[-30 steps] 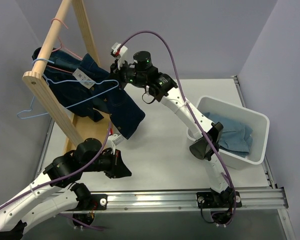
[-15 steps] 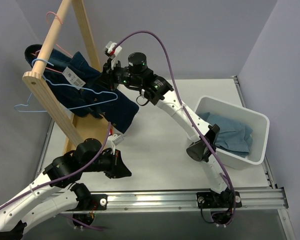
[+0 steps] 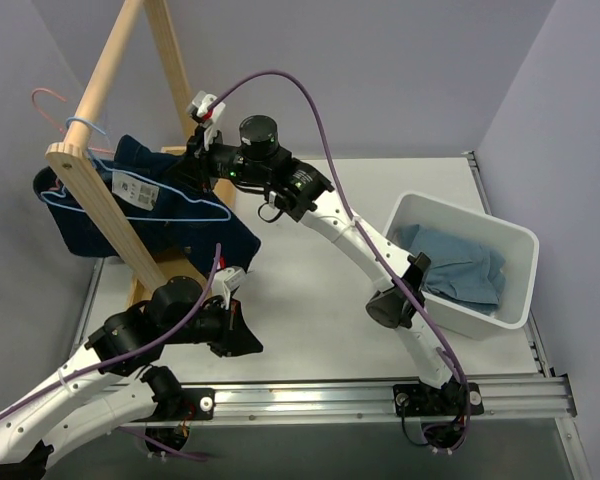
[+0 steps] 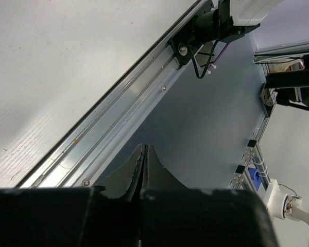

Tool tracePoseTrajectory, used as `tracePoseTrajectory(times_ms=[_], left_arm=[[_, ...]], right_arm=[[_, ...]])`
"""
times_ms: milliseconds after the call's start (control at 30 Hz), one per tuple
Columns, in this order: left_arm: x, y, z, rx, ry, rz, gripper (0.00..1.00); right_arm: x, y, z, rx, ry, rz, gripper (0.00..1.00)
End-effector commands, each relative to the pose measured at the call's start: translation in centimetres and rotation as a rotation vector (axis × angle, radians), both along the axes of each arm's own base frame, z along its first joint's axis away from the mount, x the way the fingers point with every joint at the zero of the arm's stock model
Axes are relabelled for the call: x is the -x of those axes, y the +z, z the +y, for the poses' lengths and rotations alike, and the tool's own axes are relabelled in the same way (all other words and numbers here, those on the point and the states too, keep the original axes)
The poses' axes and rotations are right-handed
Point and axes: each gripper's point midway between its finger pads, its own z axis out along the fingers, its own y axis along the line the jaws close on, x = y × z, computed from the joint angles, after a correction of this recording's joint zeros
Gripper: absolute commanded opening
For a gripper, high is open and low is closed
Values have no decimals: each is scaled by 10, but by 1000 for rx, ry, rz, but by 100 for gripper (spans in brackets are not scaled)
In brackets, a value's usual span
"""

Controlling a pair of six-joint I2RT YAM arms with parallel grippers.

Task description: Remove the skirt from the hanger

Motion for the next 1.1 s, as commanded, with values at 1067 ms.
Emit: tracePoseTrajectory(times_ms=[1067], left_arm=[[1,96,-59,155,-153,-108,2]], right_arm=[[10,-3,-220,-105,-549,193,0]])
